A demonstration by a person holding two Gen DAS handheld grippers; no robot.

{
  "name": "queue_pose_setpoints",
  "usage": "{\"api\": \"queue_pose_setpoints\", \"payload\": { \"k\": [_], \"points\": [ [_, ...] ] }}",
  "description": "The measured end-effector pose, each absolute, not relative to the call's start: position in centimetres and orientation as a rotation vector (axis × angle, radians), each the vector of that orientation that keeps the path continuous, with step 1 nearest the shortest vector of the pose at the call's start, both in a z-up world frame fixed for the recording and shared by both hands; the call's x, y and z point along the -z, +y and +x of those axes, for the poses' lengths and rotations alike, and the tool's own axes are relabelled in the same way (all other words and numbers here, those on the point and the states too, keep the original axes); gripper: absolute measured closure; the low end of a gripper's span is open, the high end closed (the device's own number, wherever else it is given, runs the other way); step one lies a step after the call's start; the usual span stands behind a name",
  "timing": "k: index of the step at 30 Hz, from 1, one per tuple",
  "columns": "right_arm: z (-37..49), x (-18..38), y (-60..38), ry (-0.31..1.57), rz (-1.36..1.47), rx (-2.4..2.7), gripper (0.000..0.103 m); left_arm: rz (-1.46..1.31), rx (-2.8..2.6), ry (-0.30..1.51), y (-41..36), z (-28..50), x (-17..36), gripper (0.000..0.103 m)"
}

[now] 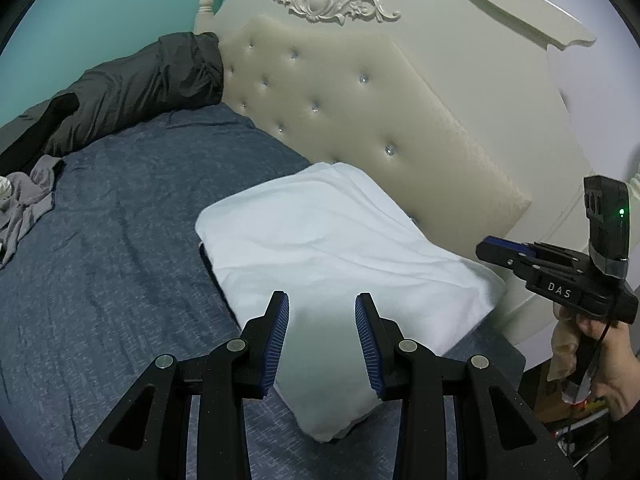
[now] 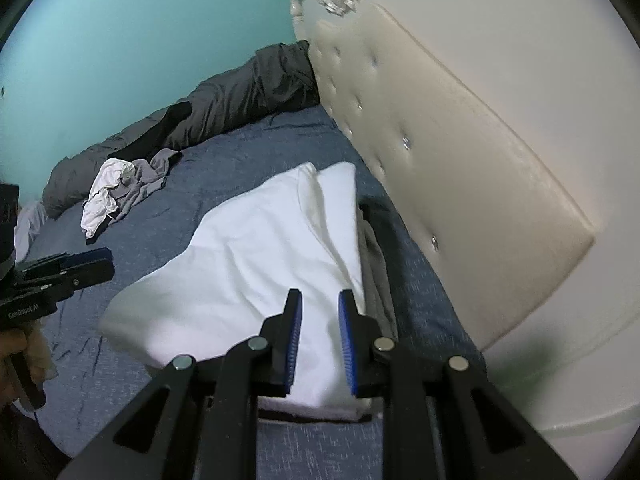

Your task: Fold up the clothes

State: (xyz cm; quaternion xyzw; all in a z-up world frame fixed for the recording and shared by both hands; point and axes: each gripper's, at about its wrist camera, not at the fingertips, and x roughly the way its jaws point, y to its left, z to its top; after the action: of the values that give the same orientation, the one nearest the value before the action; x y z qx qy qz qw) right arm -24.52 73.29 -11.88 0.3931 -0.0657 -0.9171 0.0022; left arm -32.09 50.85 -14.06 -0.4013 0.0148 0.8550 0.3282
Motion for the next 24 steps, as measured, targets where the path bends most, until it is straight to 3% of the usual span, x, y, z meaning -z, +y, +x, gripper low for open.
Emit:
{"api": "queue_pose_setpoints", "payload": {
  "k": [7, 18, 24],
  "points": [
    [-26.0, 13.9, 72.3, -0.21, 1.226, 2.863, 0.085, -1.088, -2.213, 0.099, 51.9, -31.9, 16.7, 0.065],
    [-25.7, 19.5, 74.2, -0.4, 1.303, 2.839, 0.103, -1.081, -2.2, 0.119, 51.8, -30.5, 20.2, 0.065],
    [-25.1, 21.4, 74.9, -0.467, 1.29, 2.838, 0.103, -1.071, -2.191, 0.116, 51.8, -29.8, 20.8, 0.065]
  ]
}}
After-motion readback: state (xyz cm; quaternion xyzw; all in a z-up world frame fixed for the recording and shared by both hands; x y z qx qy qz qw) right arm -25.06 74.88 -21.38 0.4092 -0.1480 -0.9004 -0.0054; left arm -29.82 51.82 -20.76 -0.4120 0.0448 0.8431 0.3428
